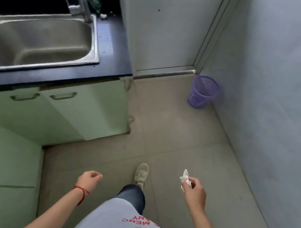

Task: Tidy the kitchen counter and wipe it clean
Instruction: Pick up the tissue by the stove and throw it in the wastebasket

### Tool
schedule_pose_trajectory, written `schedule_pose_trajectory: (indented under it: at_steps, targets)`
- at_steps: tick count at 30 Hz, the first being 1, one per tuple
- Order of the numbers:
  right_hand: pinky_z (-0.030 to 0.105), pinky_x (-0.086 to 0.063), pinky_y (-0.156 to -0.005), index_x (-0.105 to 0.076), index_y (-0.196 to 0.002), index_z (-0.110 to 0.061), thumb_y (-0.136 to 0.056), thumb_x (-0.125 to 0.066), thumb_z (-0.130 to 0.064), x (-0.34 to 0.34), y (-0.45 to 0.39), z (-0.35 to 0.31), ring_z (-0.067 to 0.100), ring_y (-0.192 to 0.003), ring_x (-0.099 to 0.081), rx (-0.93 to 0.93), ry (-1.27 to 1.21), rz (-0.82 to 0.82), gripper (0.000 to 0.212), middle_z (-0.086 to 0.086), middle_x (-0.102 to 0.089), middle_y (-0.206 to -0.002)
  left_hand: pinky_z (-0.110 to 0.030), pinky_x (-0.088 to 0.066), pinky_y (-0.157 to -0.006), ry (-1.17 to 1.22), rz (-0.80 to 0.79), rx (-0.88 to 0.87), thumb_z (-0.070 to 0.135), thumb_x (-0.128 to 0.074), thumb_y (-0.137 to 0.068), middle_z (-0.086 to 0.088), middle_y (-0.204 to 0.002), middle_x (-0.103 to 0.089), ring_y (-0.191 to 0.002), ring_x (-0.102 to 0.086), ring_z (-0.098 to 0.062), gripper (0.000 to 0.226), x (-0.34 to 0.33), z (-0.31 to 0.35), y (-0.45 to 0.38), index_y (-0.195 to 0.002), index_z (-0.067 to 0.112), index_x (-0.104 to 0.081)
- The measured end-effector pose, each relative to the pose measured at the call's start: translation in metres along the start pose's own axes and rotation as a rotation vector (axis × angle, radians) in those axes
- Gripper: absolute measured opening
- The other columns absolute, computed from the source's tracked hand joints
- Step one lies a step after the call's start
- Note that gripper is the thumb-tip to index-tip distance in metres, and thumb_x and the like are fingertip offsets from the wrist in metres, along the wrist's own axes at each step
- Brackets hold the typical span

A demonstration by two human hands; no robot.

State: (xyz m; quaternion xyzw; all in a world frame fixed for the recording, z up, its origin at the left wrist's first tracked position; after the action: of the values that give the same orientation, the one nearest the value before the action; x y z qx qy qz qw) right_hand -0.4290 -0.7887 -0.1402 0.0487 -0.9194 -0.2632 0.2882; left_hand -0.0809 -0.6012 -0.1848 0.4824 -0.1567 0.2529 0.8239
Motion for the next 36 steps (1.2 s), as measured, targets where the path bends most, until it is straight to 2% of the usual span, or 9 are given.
schedule_pose_trajectory:
  at_steps: [4,7,9,11,18,23,26,30,36]
  targets:
    - [0.022,-0.038,-0.056,-0.060,-0.082,-0.012,-0.083,-0.065,-0.020,0.007,-0.065,-0.042,0.024,-0.069,-0.055,-0.042,-0.027,0.051,0.010,0.004,-0.061,-0.070,-0.027,-0.040,-0.067,-0.067,-0.050,0.008,0.013,-0.056,-0.084,-0.001,-0.061,-0.058,-0.070,-0.053,-0.021,0.014,-0.013,0.076,-0.054,-0.072,0.015,-0.062]
    - [0.024,-0.038,-0.056,-0.061,-0.082,-0.011,-0.083,-0.064,-0.023,0.013,-0.108,-0.069,0.024,-0.069,-0.056,-0.076,-0.037,0.069,0.013,0.003,-0.062,-0.069,-0.029,-0.046,-0.073,-0.171,-0.113,-0.043,0.015,-0.055,-0.085,-0.005,-0.069,-0.063,-0.077,-0.059,-0.024,0.015,-0.025,0.151,-0.088,-0.072,0.017,-0.062]
    - [0.026,-0.038,-0.055,-0.062,-0.082,-0.011,-0.084,-0.063,-0.025,0.018,-0.136,-0.086,0.022,-0.068,-0.057,-0.095,-0.042,0.078,0.015,0.001,-0.063,-0.069,-0.030,-0.048,-0.080,-0.237,-0.157,-0.107,0.017,-0.054,-0.086,-0.010,-0.081,-0.068,-0.084,-0.063,-0.026,0.014,-0.038,0.206,-0.111,-0.080,0.013,-0.066]
    - [0.025,-0.038,-0.056,-0.062,-0.082,-0.011,-0.083,-0.063,-0.025,0.026,-0.157,-0.095,0.023,-0.068,-0.057,-0.120,-0.041,0.103,0.014,0.003,-0.064,-0.069,-0.026,-0.045,-0.076,-0.292,-0.181,-0.167,0.019,-0.053,-0.087,-0.012,-0.090,-0.068,-0.085,-0.061,-0.023,0.020,-0.049,0.260,-0.128,-0.093,0.008,-0.069]
    - [0.025,-0.039,-0.057,-0.062,-0.080,-0.012,-0.085,-0.062,-0.027,0.054,-0.239,-0.112,0.022,-0.069,-0.057,-0.223,-0.080,0.156,0.016,0.005,-0.065,-0.072,-0.028,-0.046,-0.075,-0.314,-0.217,-0.271,0.019,-0.052,-0.088,-0.006,-0.080,-0.062,-0.079,-0.056,-0.020,0.018,-0.094,0.417,-0.191,-0.092,0.010,-0.067]
    - [0.026,-0.039,-0.059,-0.062,-0.083,-0.010,-0.084,-0.063,-0.025,0.079,-0.322,-0.149,0.028,-0.076,-0.059,-0.223,-0.094,0.168,0.015,0.005,-0.065,-0.074,-0.023,-0.040,-0.072,-0.326,-0.221,-0.217,0.019,-0.052,-0.088,-0.004,-0.075,-0.061,-0.078,-0.055,-0.020,0.016,-0.113,0.473,-0.230,-0.082,0.012,-0.064]
    - [0.023,-0.039,-0.058,-0.060,-0.084,-0.013,-0.084,-0.063,-0.025,0.093,-0.372,-0.192,0.026,-0.076,-0.057,-0.189,-0.116,0.160,0.012,0.000,-0.062,-0.073,-0.024,-0.038,-0.071,-0.337,-0.206,-0.190,0.020,-0.053,-0.088,-0.004,-0.073,-0.060,-0.077,-0.054,-0.021,0.016,-0.116,0.501,-0.243,-0.075,0.014,-0.061]
    - [0.026,-0.039,-0.059,-0.061,-0.086,-0.013,-0.083,-0.062,-0.029,0.102,-0.435,-0.250,0.025,-0.078,-0.061,-0.159,-0.130,0.135,0.016,0.004,-0.067,-0.078,-0.029,-0.041,-0.071,-0.308,-0.193,-0.134,0.016,-0.056,-0.086,-0.001,-0.060,-0.058,-0.073,-0.054,-0.021,0.026,-0.115,0.535,-0.274,-0.060,0.020,-0.059]
    - [0.030,-0.042,-0.064,-0.063,-0.081,-0.017,-0.080,-0.065,-0.028,0.103,-0.504,-0.309,0.021,-0.073,-0.061,-0.149,-0.154,0.189,0.012,0.002,-0.069,-0.073,-0.030,-0.042,-0.069,-0.327,-0.208,-0.127,0.017,-0.055,-0.087,0.002,-0.060,-0.060,-0.073,-0.057,-0.022,0.028,-0.121,0.611,-0.320,-0.059,0.023,-0.058]
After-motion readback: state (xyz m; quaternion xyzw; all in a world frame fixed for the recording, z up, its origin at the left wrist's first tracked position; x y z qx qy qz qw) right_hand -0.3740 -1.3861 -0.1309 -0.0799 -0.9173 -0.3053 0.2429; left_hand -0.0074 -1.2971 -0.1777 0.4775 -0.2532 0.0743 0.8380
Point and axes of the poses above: each hand's wrist, its own y-axis away from the middle knuckle, its own x-axis out of the back of the hand, z = x × y, the point moved 9 cm from there along -y, towards the middle knuckle
